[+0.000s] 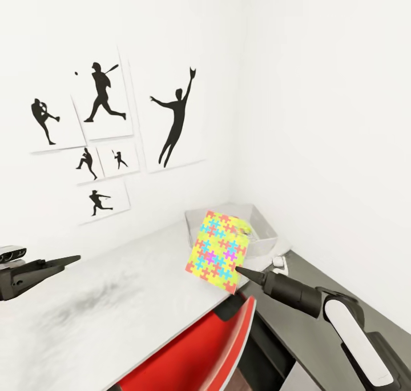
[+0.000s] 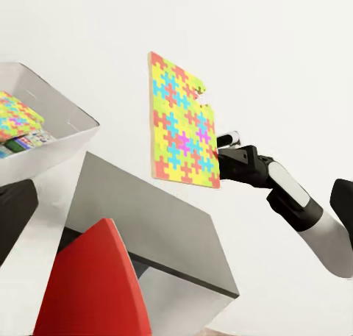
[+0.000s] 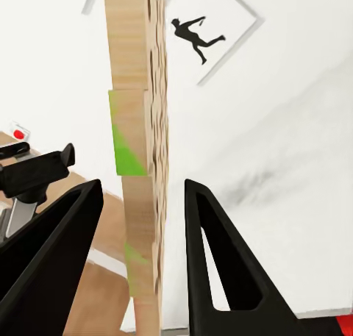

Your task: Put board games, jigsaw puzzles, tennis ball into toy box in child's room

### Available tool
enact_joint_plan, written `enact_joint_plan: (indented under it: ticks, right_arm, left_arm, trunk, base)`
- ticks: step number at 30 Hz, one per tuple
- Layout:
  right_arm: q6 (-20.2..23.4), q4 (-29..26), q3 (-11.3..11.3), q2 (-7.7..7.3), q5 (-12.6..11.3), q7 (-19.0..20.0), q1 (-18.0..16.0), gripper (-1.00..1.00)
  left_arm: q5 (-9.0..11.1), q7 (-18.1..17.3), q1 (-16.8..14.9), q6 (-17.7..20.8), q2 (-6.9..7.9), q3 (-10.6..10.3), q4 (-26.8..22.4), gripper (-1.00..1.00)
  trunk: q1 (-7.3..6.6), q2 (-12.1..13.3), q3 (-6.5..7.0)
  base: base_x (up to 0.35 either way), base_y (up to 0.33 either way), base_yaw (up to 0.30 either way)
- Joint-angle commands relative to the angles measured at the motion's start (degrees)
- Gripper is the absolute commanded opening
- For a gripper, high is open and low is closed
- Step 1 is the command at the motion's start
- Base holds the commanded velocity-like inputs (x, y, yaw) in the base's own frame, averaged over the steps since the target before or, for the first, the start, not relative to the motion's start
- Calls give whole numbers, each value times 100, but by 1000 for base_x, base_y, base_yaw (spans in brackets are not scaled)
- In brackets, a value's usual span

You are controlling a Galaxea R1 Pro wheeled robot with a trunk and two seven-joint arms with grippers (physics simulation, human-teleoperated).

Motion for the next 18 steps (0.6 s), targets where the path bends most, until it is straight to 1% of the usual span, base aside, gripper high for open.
enact_joint_plan:
  ticks: [1, 4, 6, 11, 18]
  right_arm:
    - [20, 2, 1, -4, -14, 3, -5, -100]
    - [20, 6, 1, -4, -14, 3, -5, -100]
    - [20, 7, 1, -7, -14, 6, -5, -100]
    - [20, 15, 0, -12, -14, 11, -5, -100]
    - [20, 37, 1, -12, -14, 12, -5, -100]
  left_arm:
    - [-6, -23, -6, 61, 1, -1, 0, 100]
    - [-1, -23, -6, 58, 1, -1, -3, 100]
    - [2, -23, -6, 54, 1, -1, -4, 100]
    - [0, -23, -6, 39, 1, -2, -8, 100]
    - [1, -23, -6, 35, 1, -2, -9, 100]
  trunk:
    - [6, -12, -5]
    - [6, -12, 12]
    - [6, -12, 16]
    - [6, -12, 18]
    - [6, -12, 18]
  base:
    - [223, 3, 194]
    - [190, 1, 193]
    - [113, 0, 79]
    - [219, 0, 20]
    - [132, 5, 2]
